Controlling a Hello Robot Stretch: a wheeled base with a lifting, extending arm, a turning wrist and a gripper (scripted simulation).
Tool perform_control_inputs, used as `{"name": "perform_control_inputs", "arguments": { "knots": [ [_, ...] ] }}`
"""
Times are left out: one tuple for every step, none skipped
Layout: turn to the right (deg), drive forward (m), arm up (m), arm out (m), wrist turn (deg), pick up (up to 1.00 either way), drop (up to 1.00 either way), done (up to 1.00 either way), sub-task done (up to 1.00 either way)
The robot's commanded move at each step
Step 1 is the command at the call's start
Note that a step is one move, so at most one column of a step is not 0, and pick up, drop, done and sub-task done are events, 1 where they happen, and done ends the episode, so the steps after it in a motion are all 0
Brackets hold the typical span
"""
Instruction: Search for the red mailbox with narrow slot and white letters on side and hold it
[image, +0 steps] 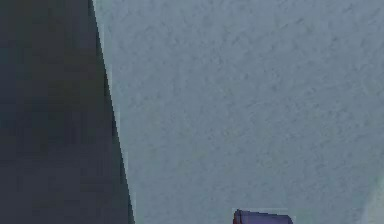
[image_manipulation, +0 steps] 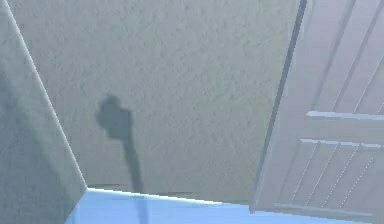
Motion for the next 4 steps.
{"name": "perform_control_inputs", "arguments": {
  "knots": [
    [0.0,0.05,0.00,0.00,0.0,0.00,0.00,0.00,0.00],
    [-45.0,0.00,0.00,0.00,0.0,0.00,0.00,0.00,0.00],
    [-15.0,0.00,0.00,0.00,0.0,0.00,0.00,0.00,0.00],
    [0.0,0.00,0.10,0.00,0.0,0.00,0.00,0.00,0.00]
  ]
}}
